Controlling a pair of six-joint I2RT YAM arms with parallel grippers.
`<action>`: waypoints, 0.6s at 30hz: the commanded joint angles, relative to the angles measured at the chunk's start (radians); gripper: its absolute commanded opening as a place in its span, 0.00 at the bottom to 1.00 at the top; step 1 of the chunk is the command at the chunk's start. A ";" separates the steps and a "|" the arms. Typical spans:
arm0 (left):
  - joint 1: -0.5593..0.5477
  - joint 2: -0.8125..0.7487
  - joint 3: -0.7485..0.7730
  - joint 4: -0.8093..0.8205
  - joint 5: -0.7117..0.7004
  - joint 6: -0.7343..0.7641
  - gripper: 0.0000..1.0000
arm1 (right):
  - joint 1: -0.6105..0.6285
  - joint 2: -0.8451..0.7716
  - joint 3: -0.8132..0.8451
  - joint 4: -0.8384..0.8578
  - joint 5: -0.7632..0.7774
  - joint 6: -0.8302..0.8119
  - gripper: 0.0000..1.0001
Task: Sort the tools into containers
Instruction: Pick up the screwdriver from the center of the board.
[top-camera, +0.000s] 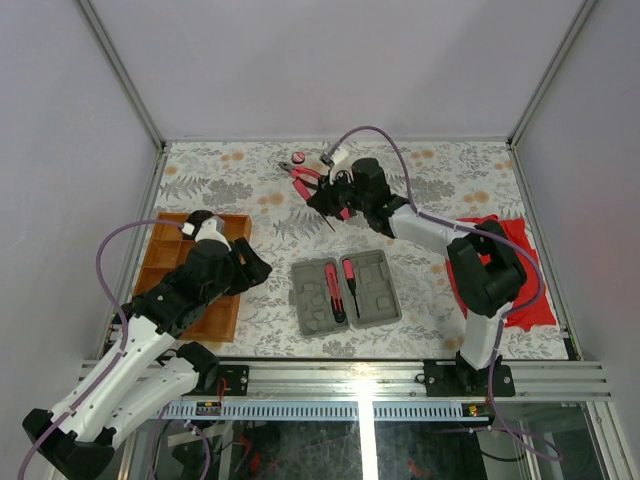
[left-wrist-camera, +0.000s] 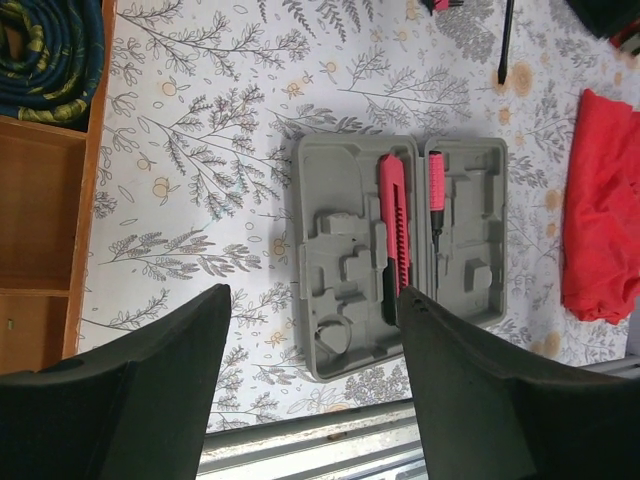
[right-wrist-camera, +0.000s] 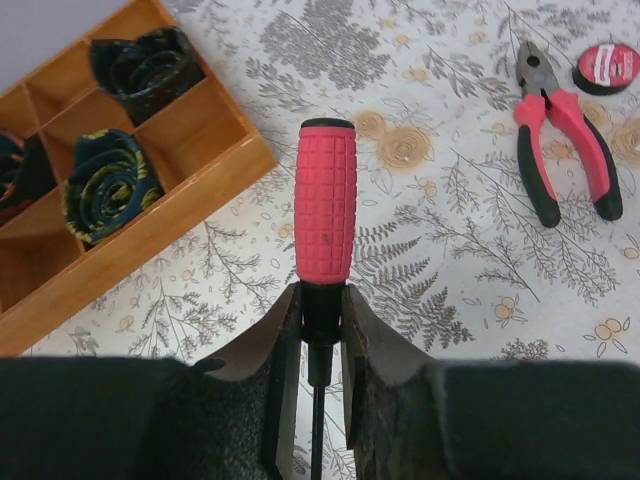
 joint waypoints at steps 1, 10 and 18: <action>0.005 -0.052 -0.005 0.038 -0.018 -0.007 0.67 | 0.008 -0.111 -0.168 0.405 -0.089 -0.016 0.00; 0.005 -0.117 0.008 0.090 0.044 0.026 0.74 | 0.023 -0.208 -0.515 0.893 -0.283 -0.253 0.00; 0.005 -0.130 0.011 0.141 0.117 0.045 0.77 | 0.060 -0.305 -0.602 0.761 -0.473 -0.611 0.00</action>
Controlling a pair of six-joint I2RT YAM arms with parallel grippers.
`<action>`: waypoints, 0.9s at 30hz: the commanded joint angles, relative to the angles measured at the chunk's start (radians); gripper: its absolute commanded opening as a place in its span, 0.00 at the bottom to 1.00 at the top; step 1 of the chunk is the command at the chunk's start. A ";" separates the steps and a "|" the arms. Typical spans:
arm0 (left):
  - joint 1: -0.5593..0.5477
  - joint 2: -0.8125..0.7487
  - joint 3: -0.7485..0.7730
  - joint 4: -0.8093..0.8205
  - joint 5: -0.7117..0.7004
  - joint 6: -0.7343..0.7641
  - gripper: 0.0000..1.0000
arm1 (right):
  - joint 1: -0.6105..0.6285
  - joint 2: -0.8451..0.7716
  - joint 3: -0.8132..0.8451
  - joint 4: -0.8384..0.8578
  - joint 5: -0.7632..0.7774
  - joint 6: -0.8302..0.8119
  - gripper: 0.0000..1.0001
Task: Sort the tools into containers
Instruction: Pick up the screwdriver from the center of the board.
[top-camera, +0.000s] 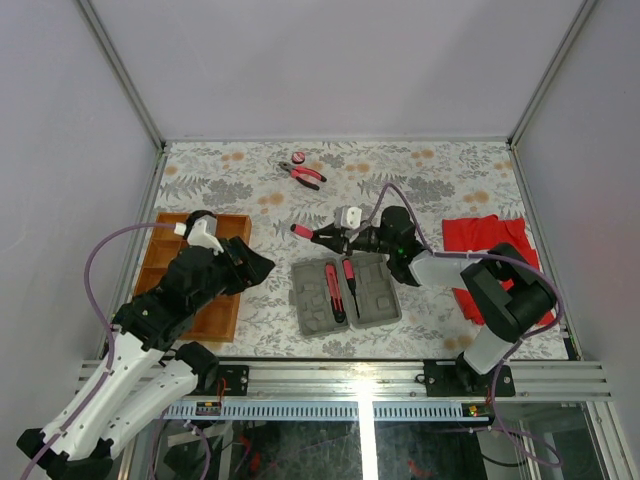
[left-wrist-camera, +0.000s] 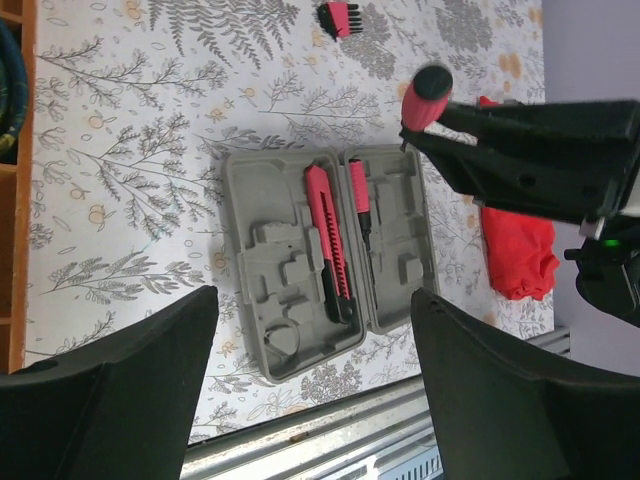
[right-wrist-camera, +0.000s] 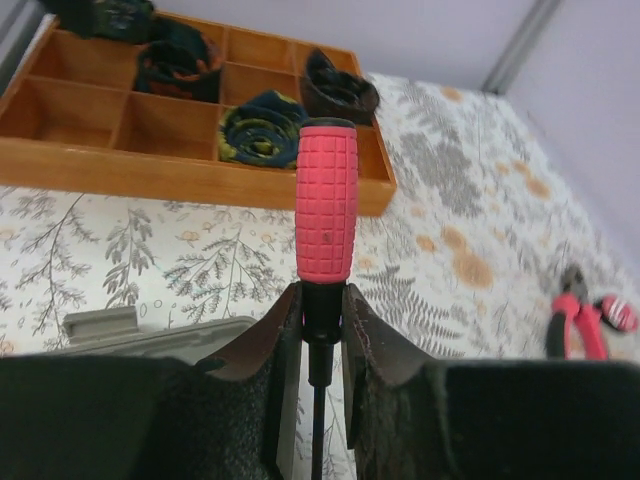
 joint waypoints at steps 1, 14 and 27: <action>0.006 -0.011 0.012 0.093 0.055 0.031 0.77 | 0.034 -0.107 -0.017 -0.004 -0.144 -0.295 0.00; 0.006 0.037 0.022 0.166 0.173 0.067 0.79 | 0.100 -0.221 0.034 -0.620 -0.038 -0.835 0.02; 0.004 0.150 -0.032 0.290 0.420 0.119 0.77 | 0.185 -0.252 0.105 -0.809 0.013 -1.038 0.01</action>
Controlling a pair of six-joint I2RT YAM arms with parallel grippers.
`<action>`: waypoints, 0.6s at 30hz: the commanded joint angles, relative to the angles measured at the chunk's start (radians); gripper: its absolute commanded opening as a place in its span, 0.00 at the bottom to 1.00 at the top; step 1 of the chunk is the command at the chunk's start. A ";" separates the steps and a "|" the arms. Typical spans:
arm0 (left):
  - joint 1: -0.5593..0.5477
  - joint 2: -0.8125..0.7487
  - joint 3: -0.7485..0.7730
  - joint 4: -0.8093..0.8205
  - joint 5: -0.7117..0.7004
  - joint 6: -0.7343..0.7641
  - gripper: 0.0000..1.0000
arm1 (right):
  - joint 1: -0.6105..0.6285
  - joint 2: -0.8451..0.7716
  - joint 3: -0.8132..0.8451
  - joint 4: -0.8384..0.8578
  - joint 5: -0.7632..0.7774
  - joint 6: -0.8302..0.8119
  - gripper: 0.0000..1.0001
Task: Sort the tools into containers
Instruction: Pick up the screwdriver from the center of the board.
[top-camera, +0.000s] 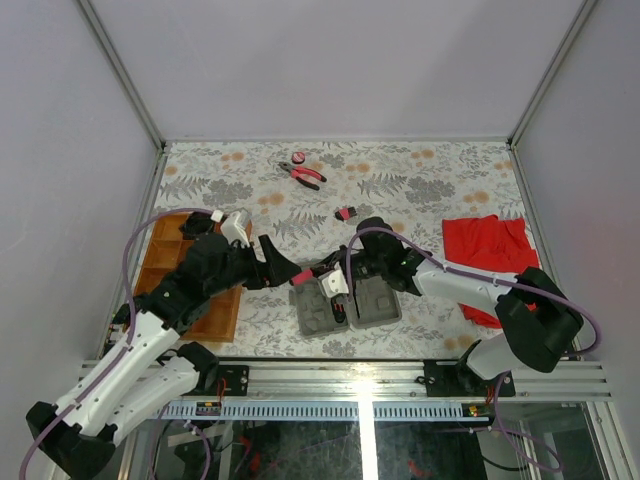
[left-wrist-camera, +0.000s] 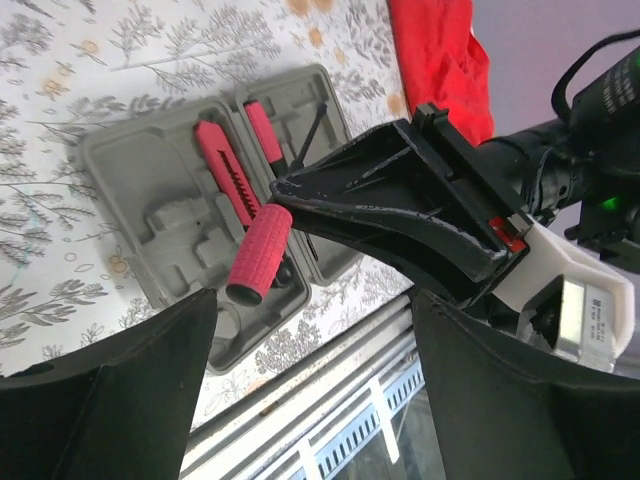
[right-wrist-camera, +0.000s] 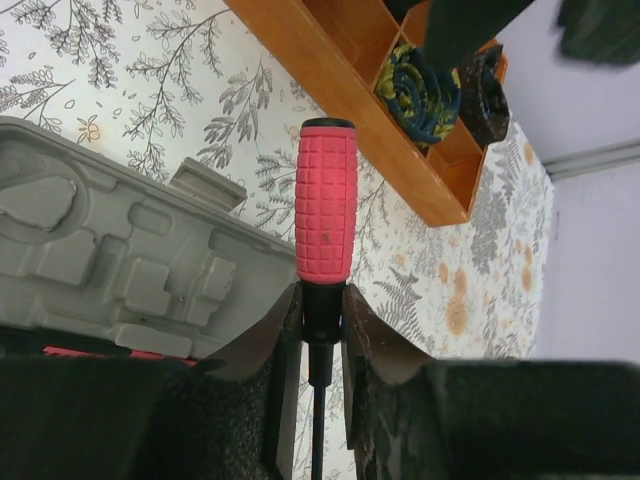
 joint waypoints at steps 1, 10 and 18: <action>0.004 0.038 -0.016 0.095 0.124 0.053 0.76 | 0.025 -0.047 0.064 -0.031 0.010 -0.081 0.01; -0.004 0.092 -0.048 0.133 0.193 0.062 0.71 | 0.040 -0.088 0.103 -0.055 -0.010 -0.099 0.01; -0.013 0.106 -0.066 0.144 0.213 0.068 0.68 | 0.044 -0.087 0.145 -0.113 0.001 -0.133 0.00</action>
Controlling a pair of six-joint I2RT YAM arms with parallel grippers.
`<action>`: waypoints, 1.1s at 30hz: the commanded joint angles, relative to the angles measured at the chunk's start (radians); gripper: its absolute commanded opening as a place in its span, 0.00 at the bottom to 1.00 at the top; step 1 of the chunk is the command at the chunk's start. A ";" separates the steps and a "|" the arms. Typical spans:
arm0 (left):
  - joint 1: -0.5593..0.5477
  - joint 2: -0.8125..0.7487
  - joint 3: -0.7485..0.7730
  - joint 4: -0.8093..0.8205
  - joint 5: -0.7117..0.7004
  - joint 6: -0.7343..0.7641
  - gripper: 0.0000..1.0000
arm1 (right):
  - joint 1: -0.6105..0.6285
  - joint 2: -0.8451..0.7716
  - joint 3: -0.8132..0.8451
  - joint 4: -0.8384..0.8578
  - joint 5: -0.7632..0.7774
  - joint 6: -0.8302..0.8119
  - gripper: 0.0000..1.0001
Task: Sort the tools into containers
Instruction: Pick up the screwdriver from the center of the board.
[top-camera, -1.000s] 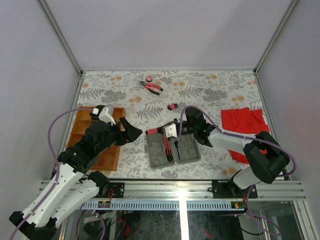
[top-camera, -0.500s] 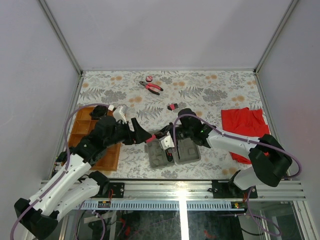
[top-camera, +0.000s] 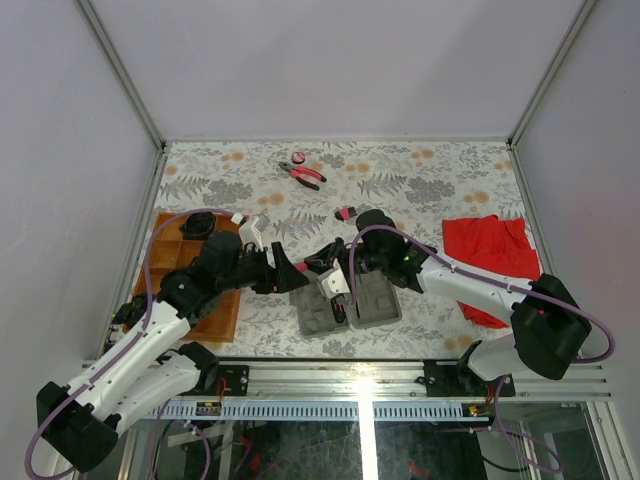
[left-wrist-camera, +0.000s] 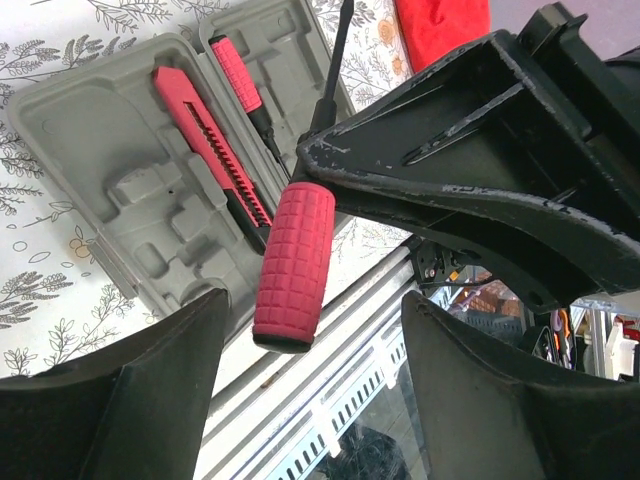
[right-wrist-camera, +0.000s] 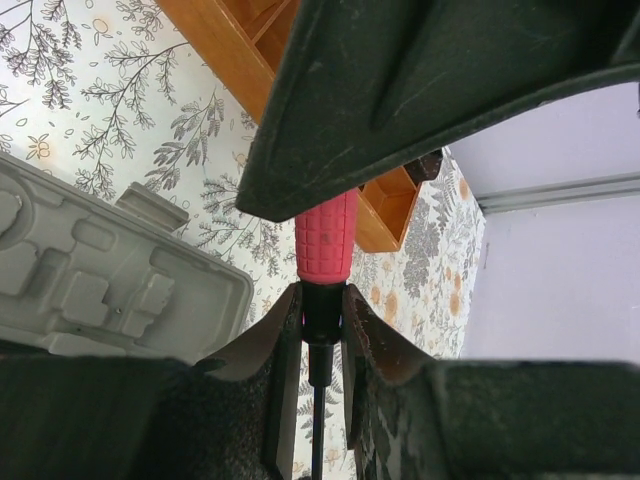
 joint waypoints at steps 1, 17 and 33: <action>-0.007 0.000 -0.022 0.077 0.049 0.020 0.67 | 0.014 -0.029 0.061 -0.024 0.001 -0.038 0.00; -0.013 0.019 -0.023 0.117 0.067 0.009 0.49 | 0.030 -0.019 0.109 -0.136 -0.029 -0.092 0.02; -0.014 0.009 -0.027 0.111 0.056 0.010 0.00 | 0.029 -0.016 0.121 -0.143 -0.062 -0.088 0.23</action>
